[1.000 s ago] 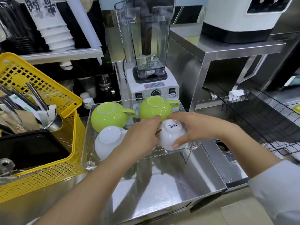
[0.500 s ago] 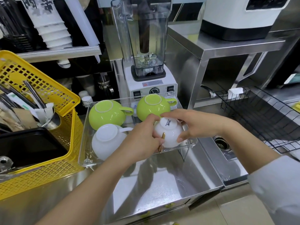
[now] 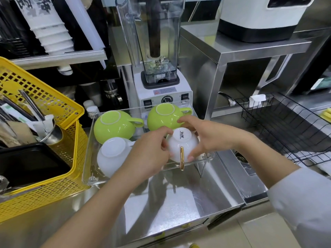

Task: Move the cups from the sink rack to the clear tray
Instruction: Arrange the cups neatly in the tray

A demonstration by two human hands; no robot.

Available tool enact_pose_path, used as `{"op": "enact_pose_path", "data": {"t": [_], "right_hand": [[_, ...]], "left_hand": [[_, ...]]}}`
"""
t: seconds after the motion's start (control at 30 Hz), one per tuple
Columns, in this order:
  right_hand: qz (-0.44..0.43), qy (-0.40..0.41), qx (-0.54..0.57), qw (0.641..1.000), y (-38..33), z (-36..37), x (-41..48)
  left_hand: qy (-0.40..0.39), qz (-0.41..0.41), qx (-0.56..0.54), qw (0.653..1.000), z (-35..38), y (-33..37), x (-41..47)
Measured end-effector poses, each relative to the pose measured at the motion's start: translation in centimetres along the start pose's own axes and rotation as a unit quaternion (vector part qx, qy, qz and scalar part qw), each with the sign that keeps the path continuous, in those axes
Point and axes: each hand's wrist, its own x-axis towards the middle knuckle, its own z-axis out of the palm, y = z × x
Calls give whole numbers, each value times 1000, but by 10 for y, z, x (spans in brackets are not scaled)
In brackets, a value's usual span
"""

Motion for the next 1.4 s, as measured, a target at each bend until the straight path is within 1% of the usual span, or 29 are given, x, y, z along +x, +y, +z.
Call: {"op": "enact_pose_path", "data": {"t": [0.03,0.1,0.13,0.2,0.27,0.37,0.43,0.57,0.63,0.73,0.8,0.87,0.93,1.07,1.23,1.4], "right_hand": [[3,-14,21,1000,0,-1,1],[0,-39,60,997,1,-3,4],[-4,-47,67,997,2,-4,5],[-17,-54,64,996,3,-5,8],[-23,-53,79,995,3,-5,10],[-35,-45,119,991,2,-6,10],[-40,-42,119,991,5,-6,9],[-49,-25,99,994,13,-6,4],[-68,7,101,993,16,-4,1],[-74,56,147,985,20,2,-3],[-75,82,141,984,20,5,-5],[-77,78,114,987,20,6,-6],[-70,66,67,993,21,7,-7],[-51,79,-14,995,28,10,-4],[-8,82,-15,996,25,9,-7],[-7,105,-56,993,23,7,-1]], "left_hand": [[1,25,36,999,-2,0,1],[-31,62,46,997,-6,0,2],[-52,84,50,994,-7,0,3],[-91,123,97,983,-9,0,6],[-118,127,135,976,-8,-1,11],[-143,117,140,973,-6,-2,13],[-134,116,124,976,-6,-2,12],[-62,123,139,981,-6,-1,7],[-27,107,133,985,-4,1,5],[4,77,136,988,0,1,4],[11,72,155,985,3,1,3],[18,62,159,985,5,1,3],[28,47,158,986,7,2,3],[39,36,170,984,14,3,2],[29,41,180,982,18,3,-1],[30,55,167,984,18,2,-4]]}}
